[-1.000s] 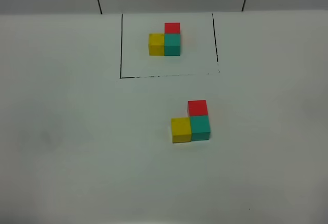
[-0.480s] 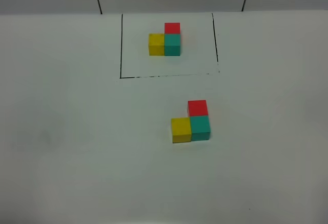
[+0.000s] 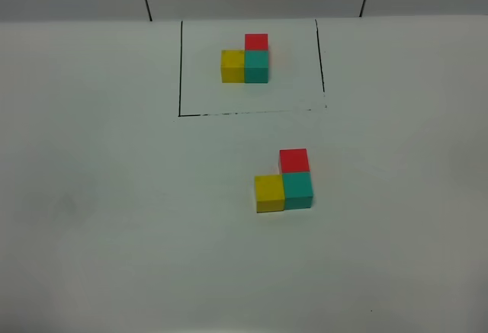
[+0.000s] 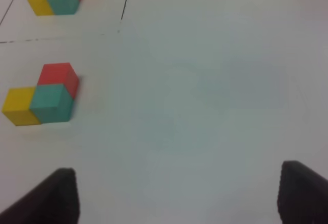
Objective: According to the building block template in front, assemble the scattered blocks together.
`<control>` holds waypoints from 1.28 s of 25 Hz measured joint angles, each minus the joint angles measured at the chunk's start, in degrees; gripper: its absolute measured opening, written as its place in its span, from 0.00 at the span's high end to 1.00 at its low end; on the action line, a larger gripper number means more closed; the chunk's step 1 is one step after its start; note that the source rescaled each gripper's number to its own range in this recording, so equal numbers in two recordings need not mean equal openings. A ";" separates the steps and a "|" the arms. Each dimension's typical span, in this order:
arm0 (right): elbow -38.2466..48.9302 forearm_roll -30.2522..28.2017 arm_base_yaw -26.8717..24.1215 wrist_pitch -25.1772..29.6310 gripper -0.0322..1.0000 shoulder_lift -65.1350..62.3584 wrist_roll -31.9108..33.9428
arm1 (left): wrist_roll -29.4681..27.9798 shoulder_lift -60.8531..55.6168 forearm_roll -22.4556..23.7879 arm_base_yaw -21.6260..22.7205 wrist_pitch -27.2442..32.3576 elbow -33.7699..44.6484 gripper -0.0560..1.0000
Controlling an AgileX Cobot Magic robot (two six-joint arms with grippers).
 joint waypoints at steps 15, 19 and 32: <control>0.00 1.67 0.00 0.01 0.39 0.00 -0.30 | 0.00 0.00 0.00 0.00 0.00 0.00 0.25; 0.00 1.91 0.00 0.01 0.39 0.00 -0.32 | 0.00 0.00 0.00 0.00 0.00 0.00 0.25; 0.00 1.91 0.00 0.01 0.39 0.00 -0.44 | 0.00 0.00 0.00 0.00 0.00 0.00 0.25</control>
